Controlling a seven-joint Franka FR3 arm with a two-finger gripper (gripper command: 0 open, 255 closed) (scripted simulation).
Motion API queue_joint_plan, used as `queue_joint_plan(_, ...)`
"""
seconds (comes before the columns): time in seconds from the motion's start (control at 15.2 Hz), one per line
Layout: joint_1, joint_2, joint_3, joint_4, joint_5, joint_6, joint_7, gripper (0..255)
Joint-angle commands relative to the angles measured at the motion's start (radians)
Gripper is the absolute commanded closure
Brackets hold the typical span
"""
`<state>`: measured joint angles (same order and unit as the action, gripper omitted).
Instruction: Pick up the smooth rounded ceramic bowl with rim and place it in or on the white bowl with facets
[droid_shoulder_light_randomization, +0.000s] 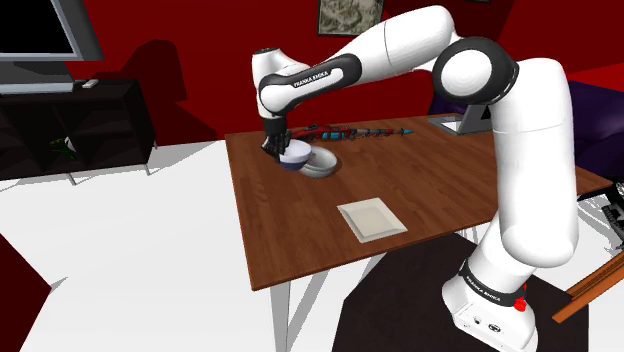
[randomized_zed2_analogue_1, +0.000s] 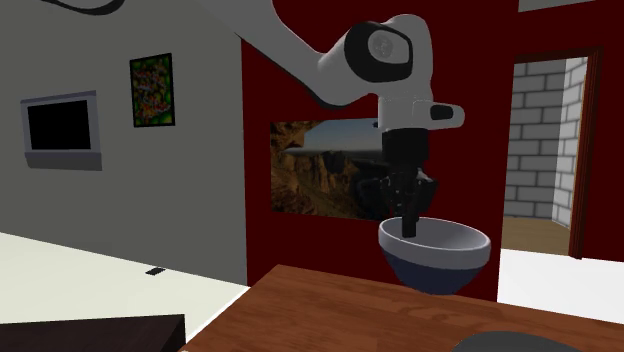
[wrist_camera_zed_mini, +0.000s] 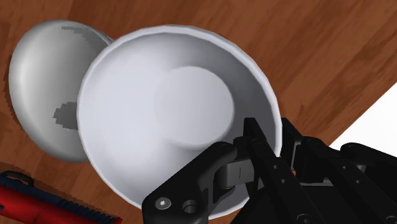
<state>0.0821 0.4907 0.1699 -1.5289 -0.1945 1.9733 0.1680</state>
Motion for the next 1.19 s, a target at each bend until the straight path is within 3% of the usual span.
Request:
queue_joint_plan(0.0,-0.002,-0.009,0.001,0.013,0.003,-0.021,-0.005,255)
queue_joint_plan(0.46,-0.001,-0.031,0.004,0.067,0.010,-0.096,-0.016,255)
queue_joint_plan(1.12,-0.140,0.011,-0.049,0.182,0.027,-0.145,-0.221,255)
